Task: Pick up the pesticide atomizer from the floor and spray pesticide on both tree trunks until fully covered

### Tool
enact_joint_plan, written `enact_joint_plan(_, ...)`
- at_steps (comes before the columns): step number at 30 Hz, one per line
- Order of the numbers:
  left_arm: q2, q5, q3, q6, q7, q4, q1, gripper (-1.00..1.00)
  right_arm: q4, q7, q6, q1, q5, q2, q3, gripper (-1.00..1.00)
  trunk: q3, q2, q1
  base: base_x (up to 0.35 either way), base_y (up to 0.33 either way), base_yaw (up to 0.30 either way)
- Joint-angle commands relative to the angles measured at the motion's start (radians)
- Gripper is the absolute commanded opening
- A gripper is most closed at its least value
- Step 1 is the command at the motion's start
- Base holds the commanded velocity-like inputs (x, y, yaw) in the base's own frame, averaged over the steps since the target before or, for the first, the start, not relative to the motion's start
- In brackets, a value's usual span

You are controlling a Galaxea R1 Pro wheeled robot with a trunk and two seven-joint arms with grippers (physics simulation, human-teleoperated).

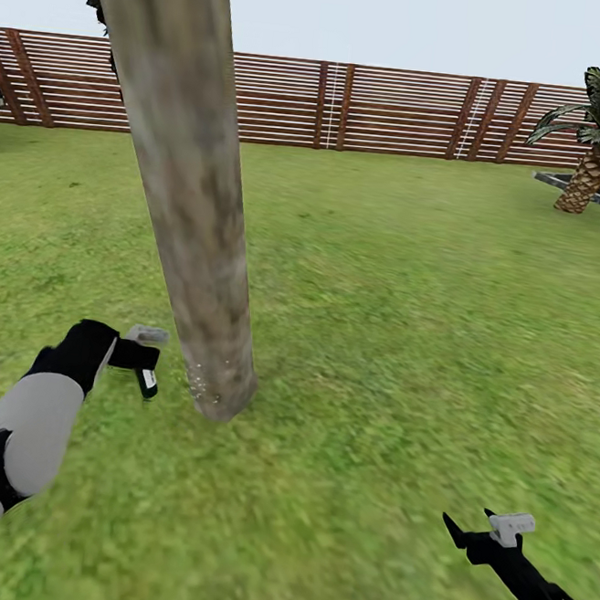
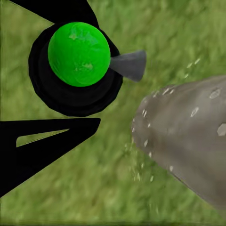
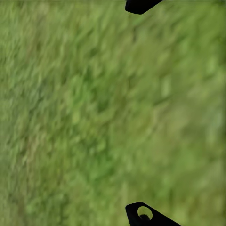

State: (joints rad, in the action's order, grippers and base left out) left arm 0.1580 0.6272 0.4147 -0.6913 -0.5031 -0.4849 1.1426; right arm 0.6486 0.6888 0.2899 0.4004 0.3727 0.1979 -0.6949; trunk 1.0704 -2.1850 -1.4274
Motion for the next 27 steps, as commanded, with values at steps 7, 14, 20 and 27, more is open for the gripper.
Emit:
enact_joint_plan(7,0.0,0.005,-0.003,-0.004,0.0,0.009,0.036,-1.0,0.0,0.0,0.0,0.0,0.0,0.0,0.0,1.0,0.0,0.0,0.0,0.0,0.0,0.0)
enact_joint_plan(14,0.0,0.005,-0.007,0.011,-0.002,0.018,0.002,-1.0,0.0,0.0,0.0,0.0,0.0,0.0,0.0,1.0,0.0,0.0,0.0,0.0,0.0,0.0)
enact_joint_plan(20,-0.002,0.003,-0.037,0.058,-0.003,0.017,-0.086,-1.0,0.0,0.0,0.0,0.0,0.0,0.0,0.0,1.0,0.0,0.0,0.0,0.0,0.0,0.0)
enact_joint_plan(27,0.001,0.007,-0.052,0.051,-0.1,-0.036,-0.058,-1.0,0.0,0.0,0.0,0.0,0.0,0.0,0.0,1.0,0.0,0.0,0.0,0.0,0.0,0.0)
